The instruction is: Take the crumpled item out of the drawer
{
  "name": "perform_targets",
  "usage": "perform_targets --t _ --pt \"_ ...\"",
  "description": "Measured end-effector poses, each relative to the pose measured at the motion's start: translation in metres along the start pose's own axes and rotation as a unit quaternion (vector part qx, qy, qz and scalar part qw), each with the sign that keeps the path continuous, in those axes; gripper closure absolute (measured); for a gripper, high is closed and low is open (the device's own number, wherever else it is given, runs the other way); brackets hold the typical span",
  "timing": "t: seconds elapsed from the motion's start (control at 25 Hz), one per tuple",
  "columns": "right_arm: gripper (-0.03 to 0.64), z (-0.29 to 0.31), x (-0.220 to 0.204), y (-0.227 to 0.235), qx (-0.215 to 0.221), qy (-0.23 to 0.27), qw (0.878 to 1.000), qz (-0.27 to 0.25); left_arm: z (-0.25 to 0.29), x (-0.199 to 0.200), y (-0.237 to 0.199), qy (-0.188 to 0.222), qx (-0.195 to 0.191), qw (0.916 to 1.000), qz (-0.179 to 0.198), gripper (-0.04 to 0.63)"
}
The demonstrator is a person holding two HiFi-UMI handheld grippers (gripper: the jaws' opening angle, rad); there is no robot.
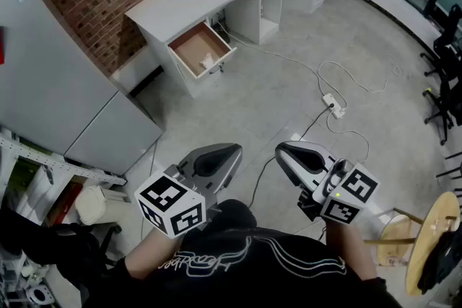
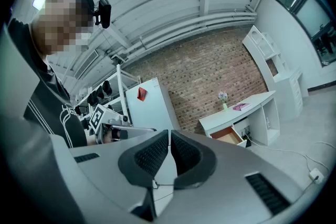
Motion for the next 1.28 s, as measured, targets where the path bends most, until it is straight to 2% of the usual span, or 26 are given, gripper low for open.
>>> perform_targets --t 0.36,0.68,0.96,1.28 --pt "0.569 -0.003 0.005 0.002 -0.014 0.011 1.000 -0.005 0.004 0.003 -0.001 0.005 -0.010 0.9999 0.003 0.574" --pt "0.568 0.031 -0.009 0.032 -0.017 0.007 1.000 0.004 0.014 -0.010 -0.049 0.012 -0.007 0.9998 -0.015 0.574" --pt "0.568 0.110 -0.002 0.079 -0.016 -0.011 1.000 0.006 0.030 0.008 -0.139 0.018 -0.003 0.9992 -0.035 0.574" --pt "0.568 0.253 0.040 0.181 -0.016 -0.060 0.997 0.036 0.077 0.063 -0.292 0.003 -0.001 0.9977 -0.068 0.574"
Point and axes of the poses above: the fingertips, and each gripper's own axes: z forward along the fingers, y to its right, x out of its top, the point moved 3 cm from there along -z, backward along the fingers, and after that the axes turned 11 degrees about -x, right-handed, at the moved point
